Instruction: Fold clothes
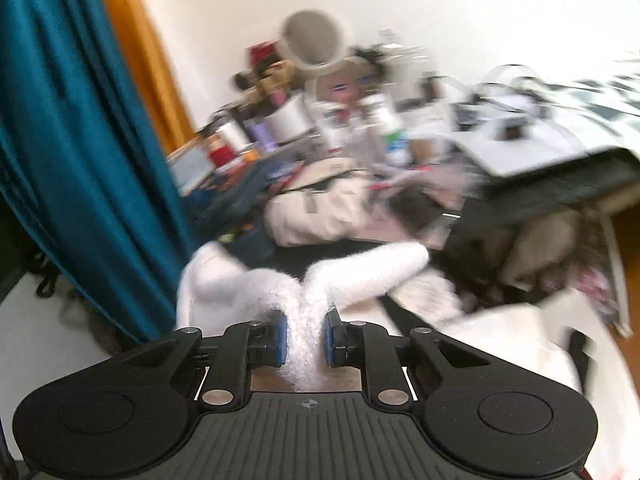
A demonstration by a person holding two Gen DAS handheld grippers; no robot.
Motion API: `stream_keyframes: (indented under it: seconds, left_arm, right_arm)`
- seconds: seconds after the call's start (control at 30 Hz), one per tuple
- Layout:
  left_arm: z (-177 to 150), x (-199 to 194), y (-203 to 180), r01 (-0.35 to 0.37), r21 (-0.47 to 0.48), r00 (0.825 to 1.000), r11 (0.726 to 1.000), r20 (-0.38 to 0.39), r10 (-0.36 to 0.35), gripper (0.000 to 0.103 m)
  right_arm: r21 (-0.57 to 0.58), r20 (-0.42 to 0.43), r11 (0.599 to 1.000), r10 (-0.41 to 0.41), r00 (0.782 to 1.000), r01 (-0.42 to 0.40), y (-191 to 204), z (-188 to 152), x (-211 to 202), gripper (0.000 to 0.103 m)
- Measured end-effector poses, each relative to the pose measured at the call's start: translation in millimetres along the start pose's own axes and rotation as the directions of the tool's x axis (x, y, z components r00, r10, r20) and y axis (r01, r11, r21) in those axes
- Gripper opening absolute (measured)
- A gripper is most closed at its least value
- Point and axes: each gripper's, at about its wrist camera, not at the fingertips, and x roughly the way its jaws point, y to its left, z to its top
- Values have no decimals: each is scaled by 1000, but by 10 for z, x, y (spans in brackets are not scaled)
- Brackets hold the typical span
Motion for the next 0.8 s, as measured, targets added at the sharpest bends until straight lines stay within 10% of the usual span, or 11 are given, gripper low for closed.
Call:
stream_keyframes:
  seconds: [0.23, 0.4, 0.57, 0.8]
  left_arm:
    - [-166, -38, 258, 11, -81, 999, 997, -44, -14, 15]
    - [-106, 73, 57, -38, 63, 995, 997, -86, 44, 25]
    - [60, -51, -160, -16, 228, 999, 973, -36, 25, 37]
    - [291, -135, -103, 32, 223, 999, 974, 2, -33, 71]
  right_arm:
    - [208, -238, 938, -227, 944, 278, -751, -896, -624, 14]
    - [354, -434, 855, -209, 876, 379, -1203, -1543, -423, 15]
    - [185, -418, 900, -292, 860, 395, -907, -1440, -274, 38]
    - [-2, -315, 921, -371, 874, 390, -401, -1022, -263, 65]
